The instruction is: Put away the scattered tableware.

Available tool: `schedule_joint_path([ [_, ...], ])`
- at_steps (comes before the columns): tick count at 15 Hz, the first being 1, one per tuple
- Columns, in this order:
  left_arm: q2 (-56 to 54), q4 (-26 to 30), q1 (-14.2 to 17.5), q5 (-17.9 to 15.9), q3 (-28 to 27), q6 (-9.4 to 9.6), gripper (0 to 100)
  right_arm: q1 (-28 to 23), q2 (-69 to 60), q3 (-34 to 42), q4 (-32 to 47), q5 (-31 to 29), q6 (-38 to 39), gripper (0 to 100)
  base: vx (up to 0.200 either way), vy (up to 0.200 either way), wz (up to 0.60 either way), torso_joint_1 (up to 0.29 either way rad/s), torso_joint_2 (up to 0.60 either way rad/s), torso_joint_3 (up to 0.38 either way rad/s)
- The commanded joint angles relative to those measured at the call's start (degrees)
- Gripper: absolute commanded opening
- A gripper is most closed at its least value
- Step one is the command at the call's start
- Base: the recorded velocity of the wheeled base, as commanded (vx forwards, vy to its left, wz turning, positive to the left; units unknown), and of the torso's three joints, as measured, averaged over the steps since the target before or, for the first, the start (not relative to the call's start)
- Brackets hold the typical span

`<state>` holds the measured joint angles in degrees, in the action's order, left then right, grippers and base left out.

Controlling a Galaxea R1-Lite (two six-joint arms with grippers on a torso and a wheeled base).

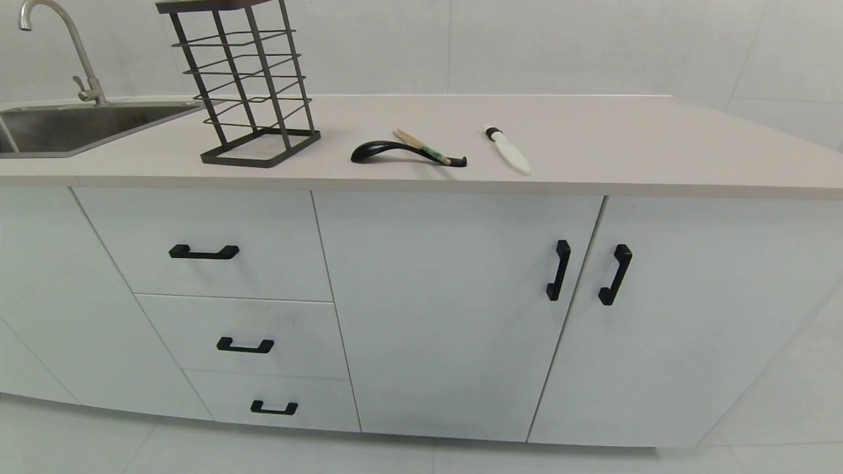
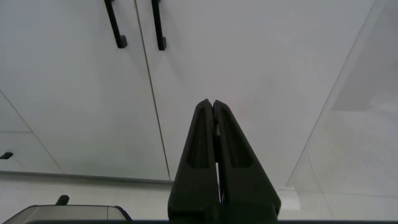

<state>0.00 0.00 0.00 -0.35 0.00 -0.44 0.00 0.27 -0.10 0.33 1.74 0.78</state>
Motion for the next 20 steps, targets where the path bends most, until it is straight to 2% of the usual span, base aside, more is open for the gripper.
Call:
schedule_joint_path([
  [1, 0.00, 0.00, 0.00, 0.00, 0.00, 0.18, 100, 0.00, 0.08, 0.01, 0.02, 0.01, -0.08, 0, 0.000, 0.000, 0.00, 0.000, 0.00, 0.000],
  [4, 0.00, 0.00, 0.00, 0.00, 0.00, 0.00, 100, 0.00, 0.08, 0.01, 0.02, 0.01, -0.08, 0, 0.000, 0.000, 0.00, 0.000, 0.00, 0.000],
  [10, 0.00, -0.09, 0.00, 0.09, 0.00, -0.09, 100, 0.00, 0.08, 0.01, 0.02, 0.01, -0.08, 0, 0.000, 0.000, 0.60, 0.003, 0.00, 0.002],
  [12, 0.00, 0.00, 0.00, 0.00, 0.00, -0.09, 100, 0.00, 0.08, 0.01, 0.02, 0.01, 0.01, 0, 0.000, 0.000, 0.00, 0.000, 0.00, 0.000],
  [19, 0.00, -0.09, 0.00, 0.09, 0.00, -0.18, 100, 0.00, 0.08, 0.01, 0.02, 0.01, 0.01, 0, 0.200, 0.200, 0.00, 0.000, 0.00, 0.004],
  [20, 0.00, -0.09, 0.00, 0.09, 0.00, -0.18, 100, 0.00, 0.08, 0.01, 0.02, 0.01, 0.01, 0, 0.200, 0.000, 0.00, 0.002, 0.00, 0.002],
])
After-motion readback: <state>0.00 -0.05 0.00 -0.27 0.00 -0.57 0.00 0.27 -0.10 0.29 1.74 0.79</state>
